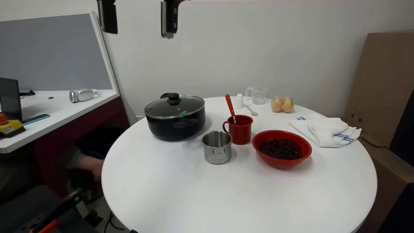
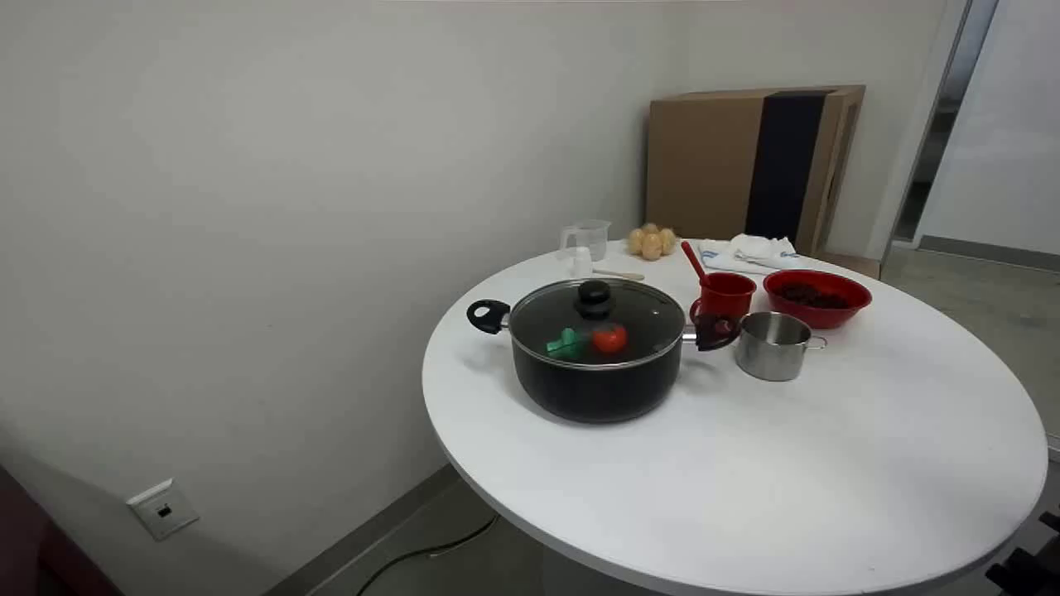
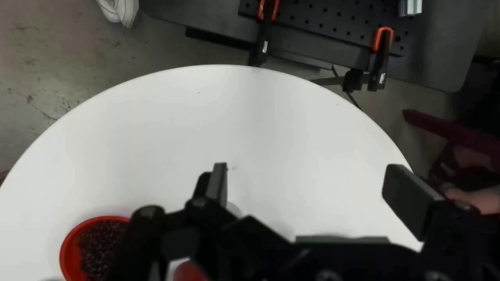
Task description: Remove the spoon from the cup and stir in the bowl
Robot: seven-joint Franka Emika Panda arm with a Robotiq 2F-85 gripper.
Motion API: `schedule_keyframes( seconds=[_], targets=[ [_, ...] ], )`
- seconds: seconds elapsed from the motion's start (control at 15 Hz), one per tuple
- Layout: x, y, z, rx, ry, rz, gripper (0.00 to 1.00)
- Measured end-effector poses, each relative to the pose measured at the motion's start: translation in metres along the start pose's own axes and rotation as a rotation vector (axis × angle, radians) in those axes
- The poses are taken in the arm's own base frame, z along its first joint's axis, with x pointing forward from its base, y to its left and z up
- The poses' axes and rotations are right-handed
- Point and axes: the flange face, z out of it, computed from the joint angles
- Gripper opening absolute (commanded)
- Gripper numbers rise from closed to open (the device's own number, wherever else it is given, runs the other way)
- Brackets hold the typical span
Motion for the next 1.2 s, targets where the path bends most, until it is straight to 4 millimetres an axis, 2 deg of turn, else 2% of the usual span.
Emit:
schedule_keyframes(
  seconds=[0.27,0.4,0.53,0.93,1.07,1.2],
  targets=[
    [0.002,-0.001,-0.001,-0.012,0.005,-0.005,1.00],
    [0.013,-0.001,-0.001,-0.035,0.020,-0.007,1.00],
    [0.034,0.001,0.001,-0.066,0.066,-0.008,1.00],
    [0.118,0.005,0.003,-0.120,0.264,0.011,1.00],
    [0.138,0.006,0.004,-0.123,0.277,0.026,1.00],
    [0.148,0.007,0.005,-0.125,0.271,0.032,1.00]
  ],
)
